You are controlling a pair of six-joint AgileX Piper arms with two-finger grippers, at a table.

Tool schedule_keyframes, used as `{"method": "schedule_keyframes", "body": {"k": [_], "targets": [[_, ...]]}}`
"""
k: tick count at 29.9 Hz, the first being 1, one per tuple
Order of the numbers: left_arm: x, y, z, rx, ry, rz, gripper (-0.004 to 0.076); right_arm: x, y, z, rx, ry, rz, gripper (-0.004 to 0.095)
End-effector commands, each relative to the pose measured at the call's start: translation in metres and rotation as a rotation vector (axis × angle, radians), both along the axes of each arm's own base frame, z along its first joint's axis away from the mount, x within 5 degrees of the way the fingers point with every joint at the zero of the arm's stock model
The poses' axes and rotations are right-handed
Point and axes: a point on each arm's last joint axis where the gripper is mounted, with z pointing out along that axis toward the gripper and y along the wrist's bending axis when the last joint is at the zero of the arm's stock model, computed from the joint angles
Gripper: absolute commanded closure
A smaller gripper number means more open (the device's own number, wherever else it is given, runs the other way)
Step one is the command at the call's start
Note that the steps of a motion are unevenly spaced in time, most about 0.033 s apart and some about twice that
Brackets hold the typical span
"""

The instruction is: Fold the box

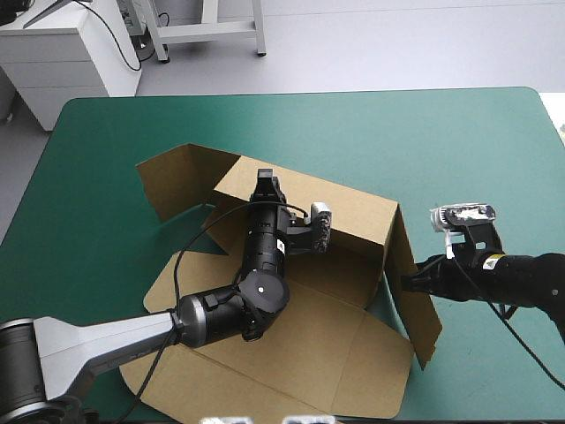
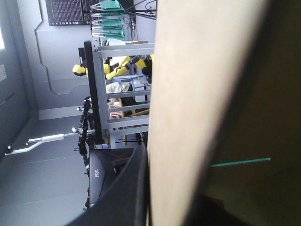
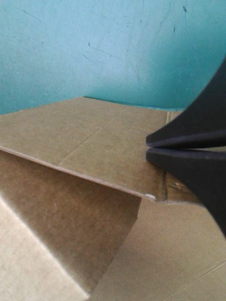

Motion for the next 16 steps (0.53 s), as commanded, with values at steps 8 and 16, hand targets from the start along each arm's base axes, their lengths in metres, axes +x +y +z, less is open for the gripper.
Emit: {"method": "schedule_keyframes", "body": {"k": [8, 16], "targets": [[0.003, 0.003, 0.029, -0.051, -0.087, -0.033, 0.0731, 0.000, 0.001, 0.014, 0.058, -0.060, -0.018, 0.0927], [0.009, 0.004, 0.043, -0.101, -0.099, -0.012, 0.0725, -0.001, 0.002, 0.013, 0.057, -0.050, -0.012, 0.0928]]}}
